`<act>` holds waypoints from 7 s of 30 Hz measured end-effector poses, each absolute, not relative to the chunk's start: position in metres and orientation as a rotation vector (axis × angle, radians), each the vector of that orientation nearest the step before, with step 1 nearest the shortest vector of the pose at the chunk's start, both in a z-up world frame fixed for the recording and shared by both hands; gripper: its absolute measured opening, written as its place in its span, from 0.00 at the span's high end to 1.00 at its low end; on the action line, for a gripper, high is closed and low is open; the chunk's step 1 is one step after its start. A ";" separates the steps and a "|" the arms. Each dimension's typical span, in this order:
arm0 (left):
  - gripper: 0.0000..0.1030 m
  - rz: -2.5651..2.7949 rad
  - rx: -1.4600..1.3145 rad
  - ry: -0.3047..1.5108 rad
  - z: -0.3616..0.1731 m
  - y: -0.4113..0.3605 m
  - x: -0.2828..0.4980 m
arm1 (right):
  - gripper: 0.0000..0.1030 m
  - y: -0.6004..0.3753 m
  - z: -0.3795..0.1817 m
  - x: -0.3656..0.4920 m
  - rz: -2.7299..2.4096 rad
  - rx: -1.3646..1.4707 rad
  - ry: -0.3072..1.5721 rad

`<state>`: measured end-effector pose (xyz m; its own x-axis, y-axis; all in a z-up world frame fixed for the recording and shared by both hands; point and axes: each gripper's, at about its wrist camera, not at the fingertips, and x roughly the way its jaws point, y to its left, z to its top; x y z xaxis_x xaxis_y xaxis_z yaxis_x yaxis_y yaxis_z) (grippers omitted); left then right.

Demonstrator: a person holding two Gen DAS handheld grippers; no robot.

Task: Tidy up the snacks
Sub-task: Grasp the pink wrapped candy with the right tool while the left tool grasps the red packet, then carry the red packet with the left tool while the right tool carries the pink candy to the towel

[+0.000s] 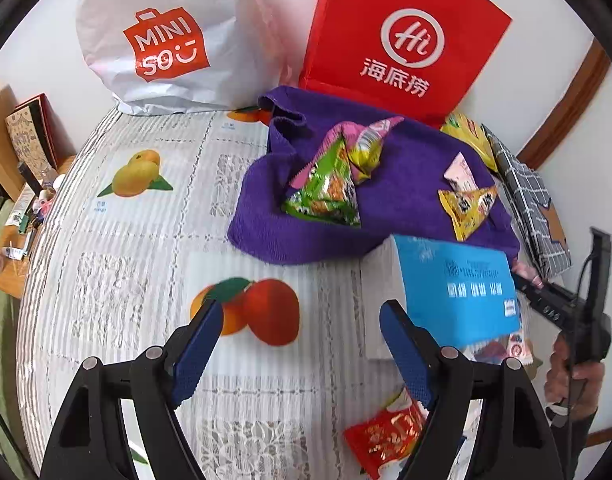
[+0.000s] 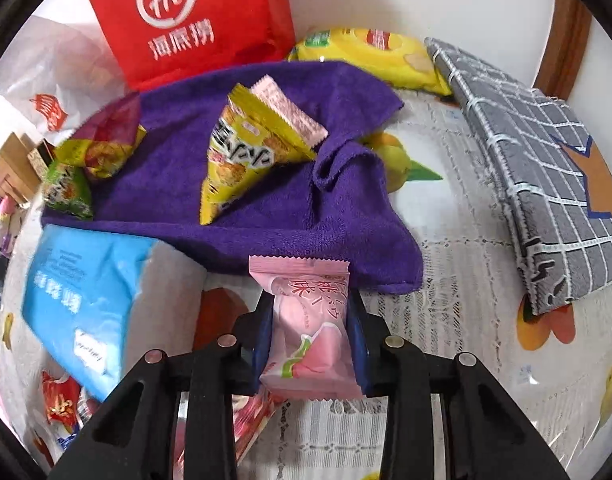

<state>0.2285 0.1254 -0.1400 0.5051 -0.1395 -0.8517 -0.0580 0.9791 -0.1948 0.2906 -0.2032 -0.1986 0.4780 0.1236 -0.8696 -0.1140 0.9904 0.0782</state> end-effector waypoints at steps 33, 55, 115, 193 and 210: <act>0.23 -0.205 0.158 1.096 -0.189 0.029 0.170 | 0.67 -0.226 -0.169 0.161 0.196 0.051 0.947; 0.43 -0.065 0.090 0.992 -0.195 0.055 0.148 | 0.58 -0.208 -0.211 0.150 0.212 -0.036 0.947; 0.65 -0.126 -0.124 0.945 -0.125 0.065 0.144 | 0.66 -0.198 -0.129 0.148 0.207 0.031 0.822; 0.65 -0.084 -0.132 0.877 -0.063 0.076 0.349 | 0.66 -0.139 -0.077 0.367 0.249 0.048 0.791; 0.65 -0.080 -0.141 0.923 -0.083 0.085 0.362 | 0.66 -0.147 -0.138 0.406 0.199 -0.004 0.925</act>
